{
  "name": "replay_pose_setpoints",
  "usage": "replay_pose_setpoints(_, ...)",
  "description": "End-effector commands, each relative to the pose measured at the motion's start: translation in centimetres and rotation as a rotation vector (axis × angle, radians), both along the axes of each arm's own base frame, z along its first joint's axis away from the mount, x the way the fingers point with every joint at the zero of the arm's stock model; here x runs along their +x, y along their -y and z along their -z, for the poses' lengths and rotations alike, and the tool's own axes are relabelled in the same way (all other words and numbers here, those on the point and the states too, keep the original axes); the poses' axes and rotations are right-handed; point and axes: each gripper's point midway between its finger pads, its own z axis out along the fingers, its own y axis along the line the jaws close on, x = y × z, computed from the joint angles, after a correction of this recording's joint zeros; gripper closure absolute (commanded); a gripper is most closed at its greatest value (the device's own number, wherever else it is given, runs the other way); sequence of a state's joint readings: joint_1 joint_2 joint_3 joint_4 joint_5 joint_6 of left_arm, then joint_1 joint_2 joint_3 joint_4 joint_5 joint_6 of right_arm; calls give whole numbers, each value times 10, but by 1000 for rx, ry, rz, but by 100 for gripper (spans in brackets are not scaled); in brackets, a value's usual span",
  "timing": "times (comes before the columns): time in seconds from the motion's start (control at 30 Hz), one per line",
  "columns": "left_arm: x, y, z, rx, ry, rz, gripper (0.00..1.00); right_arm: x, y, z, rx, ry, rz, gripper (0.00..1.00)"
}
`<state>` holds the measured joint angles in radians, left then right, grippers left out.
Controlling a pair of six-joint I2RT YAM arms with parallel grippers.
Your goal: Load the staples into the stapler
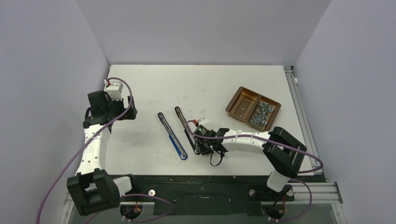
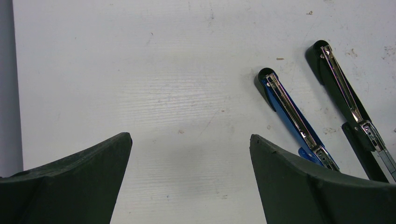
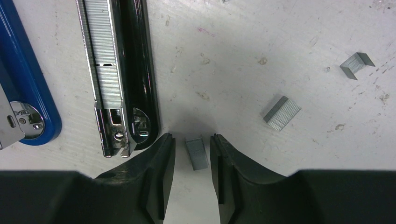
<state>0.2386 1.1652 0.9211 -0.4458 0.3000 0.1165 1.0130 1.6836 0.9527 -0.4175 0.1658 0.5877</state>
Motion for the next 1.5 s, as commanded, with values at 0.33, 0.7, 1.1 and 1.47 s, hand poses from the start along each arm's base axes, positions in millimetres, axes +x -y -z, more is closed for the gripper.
replay_pose_setpoints(0.33,4,-1,-28,11,74,3,4,-8,13,0,-7,-20,-1,67)
replay_pose_setpoints(0.7,4,-2,-28,14,75,0,4,3,11,3,-24,-15,-15,69)
replay_pose_setpoints(1.1,4,-1,-29,10,78,0,4,1,10,5,-17,-30,-26,85)
replay_pose_setpoints(1.47,4,0,-29,5,80,2,4,7,8,-15,0,6,-7,91)
